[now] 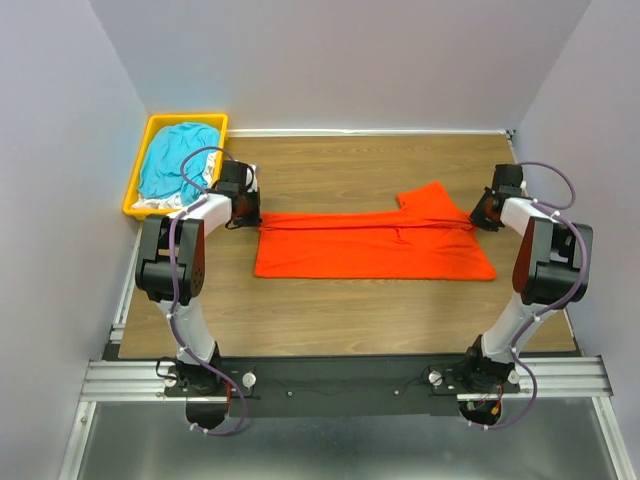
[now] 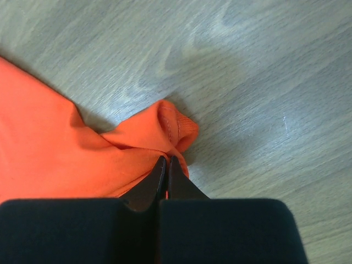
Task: Fold and stack the t-shirts
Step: Fold the tshirt
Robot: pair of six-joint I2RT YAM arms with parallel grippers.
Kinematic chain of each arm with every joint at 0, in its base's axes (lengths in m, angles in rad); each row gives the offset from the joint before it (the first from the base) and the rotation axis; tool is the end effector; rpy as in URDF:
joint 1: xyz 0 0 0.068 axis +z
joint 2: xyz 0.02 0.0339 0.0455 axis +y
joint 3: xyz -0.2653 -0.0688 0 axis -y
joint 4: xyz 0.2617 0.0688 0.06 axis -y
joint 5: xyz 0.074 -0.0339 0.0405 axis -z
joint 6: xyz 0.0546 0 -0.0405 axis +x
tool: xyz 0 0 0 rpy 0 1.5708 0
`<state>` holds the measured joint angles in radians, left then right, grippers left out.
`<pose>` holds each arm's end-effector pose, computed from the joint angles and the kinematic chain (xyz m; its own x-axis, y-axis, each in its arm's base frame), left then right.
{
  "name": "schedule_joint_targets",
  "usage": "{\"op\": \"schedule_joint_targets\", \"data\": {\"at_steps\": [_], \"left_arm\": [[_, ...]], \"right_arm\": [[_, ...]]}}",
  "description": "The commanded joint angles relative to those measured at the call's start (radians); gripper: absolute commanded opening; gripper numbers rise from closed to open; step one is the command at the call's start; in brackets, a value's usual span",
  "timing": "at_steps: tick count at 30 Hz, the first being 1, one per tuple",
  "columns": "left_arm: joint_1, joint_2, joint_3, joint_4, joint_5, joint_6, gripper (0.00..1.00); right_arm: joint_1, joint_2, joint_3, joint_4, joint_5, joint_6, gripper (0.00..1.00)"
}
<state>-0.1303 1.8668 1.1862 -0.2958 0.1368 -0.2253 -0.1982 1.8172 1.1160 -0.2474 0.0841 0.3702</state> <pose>0.4058 -0.0607 0.1431 -0.8464 -0.1123 -0.5206 0.0158 0.9718 -0.2352 0.3895 -0.0829 0.1435 -0.6544 0.4991 -0.5680 0.5159 0.8439 0.1472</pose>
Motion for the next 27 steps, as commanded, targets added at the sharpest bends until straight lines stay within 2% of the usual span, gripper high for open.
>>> {"op": "schedule_joint_targets", "data": {"at_steps": [1,3,9,11,12,13,14,16,17,22,27], "left_arm": [[0.009,0.012,0.001,0.012,0.017,0.01,0.0],[0.008,0.005,0.001,0.014,0.02,0.006,0.01],[-0.005,-0.032,0.01,0.015,0.02,0.003,0.03],[-0.006,-0.043,0.012,0.014,0.014,0.0,0.08],[-0.008,-0.046,0.013,0.009,0.004,0.0,0.11],[-0.008,-0.047,0.013,0.003,-0.009,-0.006,0.24],[-0.008,-0.054,0.013,-0.005,-0.032,-0.011,0.31],[-0.008,-0.066,0.003,-0.006,-0.054,-0.017,0.46],[-0.008,-0.083,0.0,-0.009,-0.066,-0.017,0.47],[-0.008,-0.156,-0.005,-0.016,-0.108,-0.032,0.6],[-0.008,-0.233,-0.011,-0.019,-0.128,-0.036,0.62]], "right_arm": [[-0.012,0.016,-0.002,0.011,0.037,0.009,0.09],[-0.012,0.004,0.001,0.011,0.02,-0.005,0.12],[-0.012,-0.03,0.013,0.01,0.019,-0.017,0.13],[-0.013,-0.038,0.01,0.008,0.025,-0.016,0.21],[-0.012,-0.042,0.008,0.008,0.025,-0.016,0.26],[-0.012,-0.05,0.007,0.008,0.025,-0.014,0.31],[-0.012,-0.062,0.007,0.008,0.025,-0.013,0.39],[-0.012,-0.079,0.019,0.007,0.02,-0.016,0.45],[-0.01,-0.085,0.027,0.007,0.011,-0.022,0.48],[0.031,-0.07,0.131,0.008,-0.049,-0.088,0.52],[0.123,0.013,0.226,0.01,-0.052,-0.137,0.52]]}}
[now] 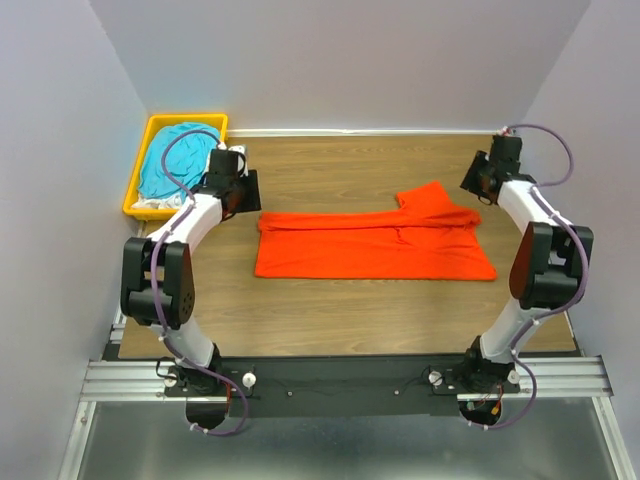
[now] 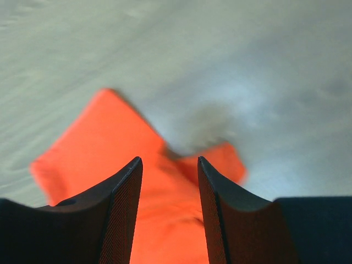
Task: Fold and stack the t-shirts
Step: Fold the tshirt
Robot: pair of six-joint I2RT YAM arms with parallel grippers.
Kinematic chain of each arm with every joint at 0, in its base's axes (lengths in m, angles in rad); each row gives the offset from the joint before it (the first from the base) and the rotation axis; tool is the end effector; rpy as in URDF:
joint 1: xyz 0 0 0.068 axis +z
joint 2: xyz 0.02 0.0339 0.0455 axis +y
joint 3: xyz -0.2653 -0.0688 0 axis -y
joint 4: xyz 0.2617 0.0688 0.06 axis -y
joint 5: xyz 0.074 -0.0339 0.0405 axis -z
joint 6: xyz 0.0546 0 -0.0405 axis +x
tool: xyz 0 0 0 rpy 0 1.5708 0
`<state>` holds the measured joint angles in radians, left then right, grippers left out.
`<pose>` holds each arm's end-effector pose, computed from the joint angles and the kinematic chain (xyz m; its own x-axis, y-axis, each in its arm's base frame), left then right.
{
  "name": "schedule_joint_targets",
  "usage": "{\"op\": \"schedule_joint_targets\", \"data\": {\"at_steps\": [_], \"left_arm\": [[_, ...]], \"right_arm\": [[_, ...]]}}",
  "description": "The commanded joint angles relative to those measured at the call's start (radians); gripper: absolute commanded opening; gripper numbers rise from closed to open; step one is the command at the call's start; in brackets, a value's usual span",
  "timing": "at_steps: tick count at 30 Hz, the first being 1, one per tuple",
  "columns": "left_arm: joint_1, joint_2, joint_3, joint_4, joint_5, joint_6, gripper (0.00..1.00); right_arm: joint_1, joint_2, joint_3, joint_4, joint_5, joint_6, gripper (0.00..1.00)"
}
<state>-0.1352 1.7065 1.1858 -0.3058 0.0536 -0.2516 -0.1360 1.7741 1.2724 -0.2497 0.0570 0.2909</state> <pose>0.3958 -0.0568 0.2037 -0.7484 -0.1491 -0.6463 -0.0163 0.9782 -0.2068 0.4214 -0.0608 0.2124 -0.5973 0.3708 -0.7112 0.3632 0.9156 0.1723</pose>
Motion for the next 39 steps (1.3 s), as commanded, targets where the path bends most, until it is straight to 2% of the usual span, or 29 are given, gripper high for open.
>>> {"op": "schedule_joint_targets", "data": {"at_steps": [1,5,7,16,21,22,25,26,29,34,39], "left_arm": [[-0.003,-0.09,-0.021,-0.006,-0.046,-0.009,0.62],[-0.003,-0.209,-0.078,0.028,-0.09,-0.012,0.63],[-0.003,-0.255,-0.121,0.051,-0.097,-0.009,0.72],[-0.003,-0.534,-0.254,0.112,-0.162,0.003,0.72],[-0.001,-0.623,-0.313,0.171,-0.12,-0.014,0.73],[-0.001,-0.631,-0.333,0.177,-0.113,-0.018,0.72],[-0.001,-0.653,-0.371,0.209,-0.101,-0.037,0.72],[-0.001,-0.66,-0.379,0.226,-0.097,-0.037,0.72],[-0.001,-0.665,-0.407,0.249,-0.097,-0.043,0.71],[-0.001,-0.651,-0.423,0.261,-0.136,-0.034,0.68],[-0.001,-0.637,-0.44,0.3,-0.135,0.001,0.68]], "right_arm": [[0.073,0.07,0.082,0.012,-0.025,-0.062,0.52],[0.113,0.168,0.168,0.013,-0.051,-0.102,0.52],[0.124,0.229,0.218,0.013,-0.052,-0.116,0.52],[0.133,0.415,0.35,0.015,-0.042,-0.134,0.51],[0.145,0.461,0.36,0.015,-0.028,-0.142,0.48],[0.156,0.462,0.358,0.015,-0.025,-0.144,0.46],[0.157,0.464,0.337,0.015,-0.032,-0.151,0.33],[0.159,0.461,0.332,0.015,-0.039,-0.157,0.23],[0.159,0.426,0.312,0.013,-0.051,-0.17,0.01],[0.159,0.296,0.245,0.013,-0.08,-0.154,0.01],[0.159,0.138,0.08,0.012,-0.12,-0.112,0.01]]}}
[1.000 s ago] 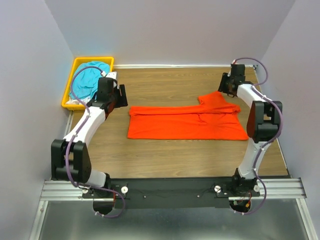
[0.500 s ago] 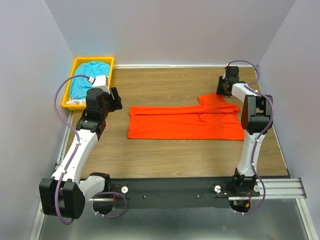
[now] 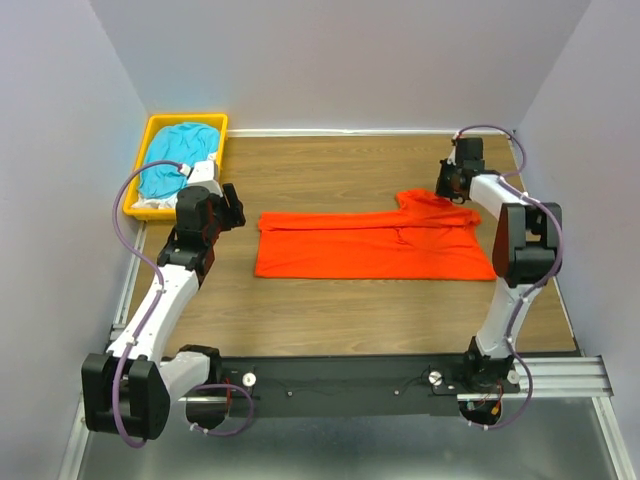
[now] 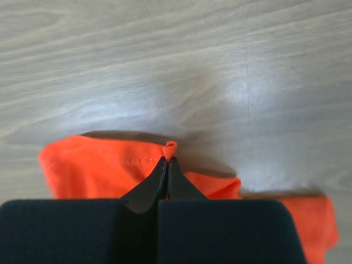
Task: Fold and stack the t-shirts
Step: Fold the tshirt
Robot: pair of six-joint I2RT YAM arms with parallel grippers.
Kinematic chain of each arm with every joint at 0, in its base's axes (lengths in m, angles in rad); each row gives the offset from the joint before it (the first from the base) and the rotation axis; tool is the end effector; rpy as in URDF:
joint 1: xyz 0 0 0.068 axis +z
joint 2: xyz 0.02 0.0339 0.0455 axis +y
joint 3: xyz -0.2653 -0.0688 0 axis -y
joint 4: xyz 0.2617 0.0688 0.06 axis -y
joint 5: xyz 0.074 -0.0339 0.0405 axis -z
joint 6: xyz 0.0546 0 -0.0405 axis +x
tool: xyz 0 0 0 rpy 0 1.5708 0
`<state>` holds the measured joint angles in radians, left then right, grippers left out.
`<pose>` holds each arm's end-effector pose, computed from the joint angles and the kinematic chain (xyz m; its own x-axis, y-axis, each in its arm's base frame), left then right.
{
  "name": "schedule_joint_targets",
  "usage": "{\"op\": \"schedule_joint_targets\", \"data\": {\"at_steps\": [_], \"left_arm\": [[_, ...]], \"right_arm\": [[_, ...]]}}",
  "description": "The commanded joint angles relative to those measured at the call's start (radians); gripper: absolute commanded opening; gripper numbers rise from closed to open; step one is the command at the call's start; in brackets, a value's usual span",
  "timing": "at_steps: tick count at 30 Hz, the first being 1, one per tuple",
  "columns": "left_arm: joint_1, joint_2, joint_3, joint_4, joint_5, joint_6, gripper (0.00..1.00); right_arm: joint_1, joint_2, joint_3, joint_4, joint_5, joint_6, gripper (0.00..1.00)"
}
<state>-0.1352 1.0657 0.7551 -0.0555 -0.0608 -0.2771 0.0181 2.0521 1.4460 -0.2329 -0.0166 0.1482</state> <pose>0.2770 -0.0343 0.2768 -0.3626 -0.2263 -0.9041 -0.0217 0.9719 -0.2345 0.4779 0.0096 0.1532 -0.7400 0.1343 -0.6591 0.0810 0.9905 0.1109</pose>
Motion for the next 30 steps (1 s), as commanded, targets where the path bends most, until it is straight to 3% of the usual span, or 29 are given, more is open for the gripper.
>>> {"op": "schedule_joint_targets", "data": {"at_steps": [1,9,15,23,30], "left_arm": [[0.0,0.007,-0.007,0.049,-0.013,0.036,0.68],[-0.001,0.069,0.021,0.151,0.003,0.098,0.68],[-0.001,0.155,0.013,0.21,0.029,0.076,0.67],[-0.004,0.189,0.018,0.218,0.039,0.076,0.67],[-0.007,0.2,0.018,0.218,0.046,0.078,0.66]], "right_arm": [[0.005,-0.173,-0.126,-0.005,-0.049,0.037,0.01],[0.005,-0.458,-0.415,-0.025,-0.055,0.123,0.01],[0.005,-0.679,-0.596,-0.059,-0.147,0.186,0.01],[0.005,-0.796,-0.753,-0.114,-0.212,0.241,0.02],[0.005,-0.785,-0.811,-0.169,-0.24,0.266,0.09]]}}
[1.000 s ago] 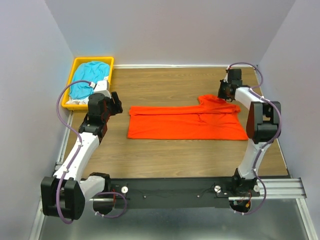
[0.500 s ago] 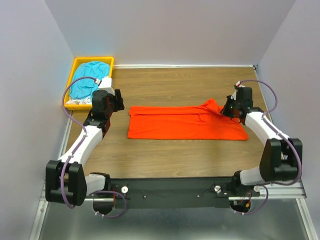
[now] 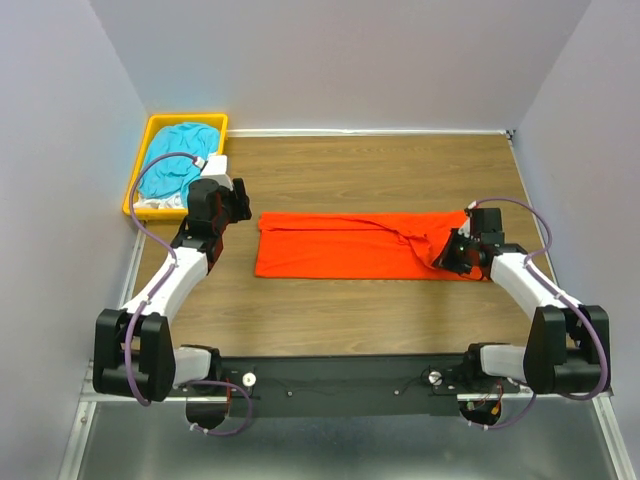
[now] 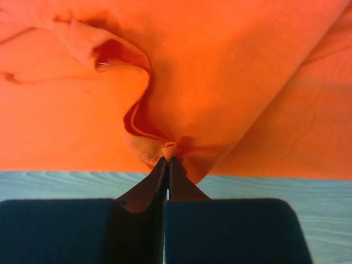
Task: Fold and stack the t-shirts
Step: Fold the tshirt
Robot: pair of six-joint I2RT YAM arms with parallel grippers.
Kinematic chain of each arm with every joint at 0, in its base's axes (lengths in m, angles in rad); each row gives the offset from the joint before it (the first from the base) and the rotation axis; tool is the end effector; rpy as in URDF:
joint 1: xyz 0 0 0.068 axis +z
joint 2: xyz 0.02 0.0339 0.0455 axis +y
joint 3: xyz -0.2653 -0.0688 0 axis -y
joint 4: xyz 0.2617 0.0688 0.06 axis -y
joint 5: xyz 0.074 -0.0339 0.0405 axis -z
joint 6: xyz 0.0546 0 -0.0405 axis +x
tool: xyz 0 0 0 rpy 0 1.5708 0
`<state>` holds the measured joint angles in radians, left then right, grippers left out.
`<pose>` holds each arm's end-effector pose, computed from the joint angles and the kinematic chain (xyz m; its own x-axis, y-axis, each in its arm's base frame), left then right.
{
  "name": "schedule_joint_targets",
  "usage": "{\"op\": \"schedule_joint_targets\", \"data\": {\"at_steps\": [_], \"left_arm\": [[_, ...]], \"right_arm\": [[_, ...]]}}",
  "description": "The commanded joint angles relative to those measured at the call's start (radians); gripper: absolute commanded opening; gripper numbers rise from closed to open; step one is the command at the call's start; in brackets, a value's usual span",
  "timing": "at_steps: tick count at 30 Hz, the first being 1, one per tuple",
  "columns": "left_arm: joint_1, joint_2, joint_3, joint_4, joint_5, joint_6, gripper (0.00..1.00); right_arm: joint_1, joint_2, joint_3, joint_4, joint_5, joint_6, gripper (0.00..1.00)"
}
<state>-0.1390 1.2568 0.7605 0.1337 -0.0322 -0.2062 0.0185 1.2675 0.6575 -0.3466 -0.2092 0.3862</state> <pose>0.3142 -0.0422 0.2484 -0.3661 -0.1554 -0.9175 0.0344 0.9830 -0.1803 0.2628 0.0162 0.1618 -0.8088 0.3536 -0.4699 0.1802 0.9096 0.3743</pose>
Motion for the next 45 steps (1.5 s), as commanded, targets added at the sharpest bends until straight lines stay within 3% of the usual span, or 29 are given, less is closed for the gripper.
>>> {"op": "schedule_joint_targets", "data": {"at_steps": [1,2,5,12,15,32,39,45], "left_arm": [[-0.004,0.009,0.013,0.029,0.015,0.008,0.66],[-0.004,0.01,0.013,0.029,0.015,0.008,0.66],[-0.004,0.013,0.014,0.027,0.014,0.01,0.66],[-0.004,0.024,0.019,0.024,0.014,0.008,0.66],[-0.002,0.032,0.025,0.018,0.015,0.007,0.66],[-0.004,0.07,0.062,-0.028,0.017,0.005,0.65],[-0.002,0.069,0.065,-0.036,0.008,0.011,0.64],[-0.004,0.078,0.069,-0.037,0.018,0.013,0.64]], "right_arm": [[0.005,0.003,-0.03,-0.058,-0.036,0.031,0.13],[0.005,0.006,-0.03,-0.063,-0.019,0.043,0.23],[0.005,0.012,-0.012,-0.089,0.024,0.042,0.38],[0.006,-0.01,0.14,-0.103,-0.031,-0.064,0.58],[0.02,0.038,0.215,-0.088,-0.064,-0.108,0.62],[0.33,0.673,0.737,0.015,-0.102,-0.328,0.55],[0.367,0.794,0.826,0.014,-0.087,-0.371,0.58],[0.377,0.811,0.84,0.011,-0.136,-0.377,0.51]]}}
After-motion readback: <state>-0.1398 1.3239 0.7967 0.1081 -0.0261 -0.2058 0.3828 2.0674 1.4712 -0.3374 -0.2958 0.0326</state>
